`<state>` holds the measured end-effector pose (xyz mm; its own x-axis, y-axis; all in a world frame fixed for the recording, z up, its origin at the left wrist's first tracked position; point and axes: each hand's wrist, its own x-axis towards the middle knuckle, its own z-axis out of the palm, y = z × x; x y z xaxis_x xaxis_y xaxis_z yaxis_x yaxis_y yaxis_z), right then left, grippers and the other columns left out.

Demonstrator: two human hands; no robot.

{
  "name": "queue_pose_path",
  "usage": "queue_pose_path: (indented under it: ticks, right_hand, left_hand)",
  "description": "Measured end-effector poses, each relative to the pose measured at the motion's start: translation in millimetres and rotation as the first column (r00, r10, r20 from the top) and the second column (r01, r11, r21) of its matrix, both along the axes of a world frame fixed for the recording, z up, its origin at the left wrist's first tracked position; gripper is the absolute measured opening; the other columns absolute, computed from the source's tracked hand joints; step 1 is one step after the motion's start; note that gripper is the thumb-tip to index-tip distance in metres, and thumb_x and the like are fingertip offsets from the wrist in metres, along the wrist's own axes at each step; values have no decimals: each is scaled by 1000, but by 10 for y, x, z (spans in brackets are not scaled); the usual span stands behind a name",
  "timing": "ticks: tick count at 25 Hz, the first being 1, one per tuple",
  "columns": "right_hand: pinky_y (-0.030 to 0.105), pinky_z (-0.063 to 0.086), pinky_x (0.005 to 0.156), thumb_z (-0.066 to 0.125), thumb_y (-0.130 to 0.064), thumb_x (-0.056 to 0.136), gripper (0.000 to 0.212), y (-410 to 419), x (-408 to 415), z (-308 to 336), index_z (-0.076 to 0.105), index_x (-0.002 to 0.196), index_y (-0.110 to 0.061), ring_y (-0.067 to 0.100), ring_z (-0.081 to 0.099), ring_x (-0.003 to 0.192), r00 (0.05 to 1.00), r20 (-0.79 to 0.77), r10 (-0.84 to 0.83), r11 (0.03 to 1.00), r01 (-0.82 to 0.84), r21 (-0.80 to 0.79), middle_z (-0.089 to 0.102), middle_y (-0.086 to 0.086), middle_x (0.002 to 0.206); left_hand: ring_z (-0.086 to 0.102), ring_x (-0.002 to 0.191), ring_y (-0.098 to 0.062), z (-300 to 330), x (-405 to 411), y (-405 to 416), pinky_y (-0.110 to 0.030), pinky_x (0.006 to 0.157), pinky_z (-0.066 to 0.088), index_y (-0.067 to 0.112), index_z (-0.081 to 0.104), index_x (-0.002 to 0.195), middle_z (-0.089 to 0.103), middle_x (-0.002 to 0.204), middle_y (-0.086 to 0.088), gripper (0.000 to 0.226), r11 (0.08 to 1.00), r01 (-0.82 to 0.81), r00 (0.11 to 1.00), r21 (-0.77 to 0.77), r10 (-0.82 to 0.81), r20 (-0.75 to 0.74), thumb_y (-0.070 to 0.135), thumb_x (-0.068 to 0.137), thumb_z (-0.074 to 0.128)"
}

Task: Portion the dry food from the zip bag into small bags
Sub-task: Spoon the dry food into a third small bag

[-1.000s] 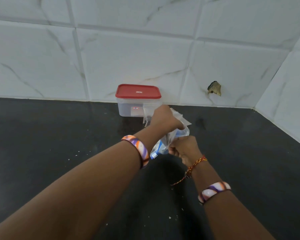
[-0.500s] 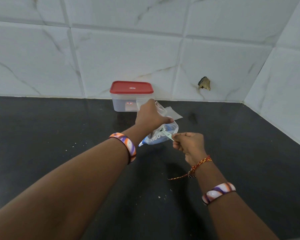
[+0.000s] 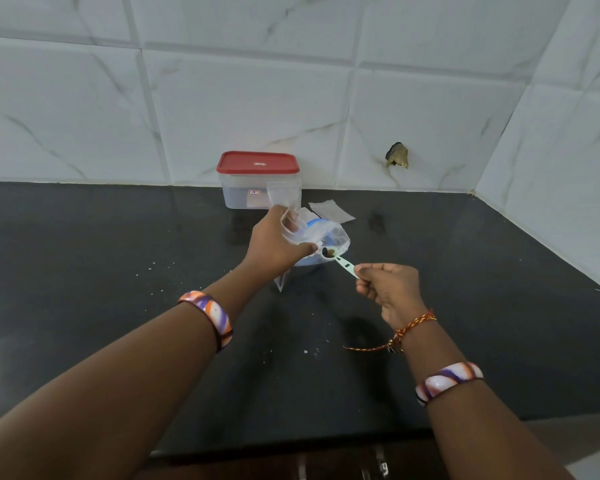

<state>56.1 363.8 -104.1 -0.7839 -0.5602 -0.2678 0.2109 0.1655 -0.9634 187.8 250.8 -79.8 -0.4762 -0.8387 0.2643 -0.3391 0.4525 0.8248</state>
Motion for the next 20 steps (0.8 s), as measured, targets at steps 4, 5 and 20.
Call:
queue_pose_path:
  ticks: [4, 5, 20]
  right_hand:
    - [12, 46, 40, 69, 1, 79, 14, 215, 17, 76, 65, 67, -6, 6, 55, 41, 996, -61, 58, 998, -60, -34, 60, 8, 62]
    - [12, 46, 41, 68, 1, 80, 16, 256, 46, 123, 66, 67, -7, 3, 54, 38, 992, -105, 75, 994, -83, -68, 60, 8, 61]
    - [17, 52, 58, 69, -8, 80, 10, 226, 421, 219, 74, 87, -3, 13, 65, 62, 507, -859, -69, 964, -187, -188, 73, 9, 76]
  left_hand:
    - [57, 91, -16, -187, 188, 156, -20, 71, 49, 10, 53, 111, 55, 100, 2, 51, 999, 32, 998, -24, -31, 51, 21, 68, 81]
    - [56, 93, -16, -219, 213, 171, -23, 74, 50, 10, 52, 112, 53, 102, 2, 54, 999, 33, 995, -27, -30, 97, 21, 68, 81]
    - [58, 100, -18, -69, 241, 262, -23, 76, 47, 7, 53, 117, 60, 113, -6, 58, 991, -39, 999, 127, 40, -10, 18, 68, 81]
